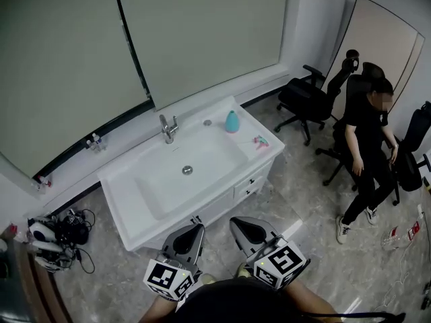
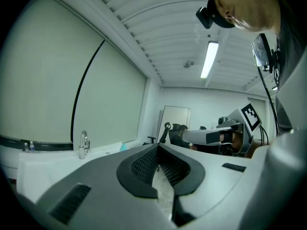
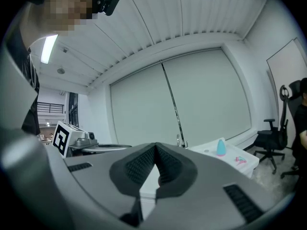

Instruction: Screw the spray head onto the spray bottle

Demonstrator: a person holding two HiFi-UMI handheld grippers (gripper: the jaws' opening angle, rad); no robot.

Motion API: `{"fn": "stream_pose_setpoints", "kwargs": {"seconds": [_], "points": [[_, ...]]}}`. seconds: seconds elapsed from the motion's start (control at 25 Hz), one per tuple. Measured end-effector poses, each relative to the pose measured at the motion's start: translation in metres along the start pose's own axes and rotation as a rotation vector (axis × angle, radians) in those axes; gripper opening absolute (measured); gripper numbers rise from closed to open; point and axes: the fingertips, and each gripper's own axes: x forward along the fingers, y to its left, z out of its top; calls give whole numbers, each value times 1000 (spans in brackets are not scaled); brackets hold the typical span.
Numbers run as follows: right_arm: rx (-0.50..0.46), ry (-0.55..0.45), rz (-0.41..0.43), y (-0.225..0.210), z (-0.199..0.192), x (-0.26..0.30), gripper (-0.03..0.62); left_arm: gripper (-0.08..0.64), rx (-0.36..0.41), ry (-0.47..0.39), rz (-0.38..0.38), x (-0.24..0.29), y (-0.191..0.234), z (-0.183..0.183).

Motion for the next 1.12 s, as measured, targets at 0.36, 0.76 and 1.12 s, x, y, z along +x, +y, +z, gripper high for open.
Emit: {"fn": "stream_pose_setpoints", "kwargs": {"seconds": [0.36, 0.76, 1.12], "points": [[34, -25, 71, -26, -2, -25, 0, 5, -11, 31, 5, 39, -26, -12], [-24, -76, 84, -80, 6, -62, 2, 5, -28, 72, -16, 106, -64, -21], [72, -98, 25, -139, 13, -45, 2, 5, -21, 116, -55, 167, -48, -25]]}}
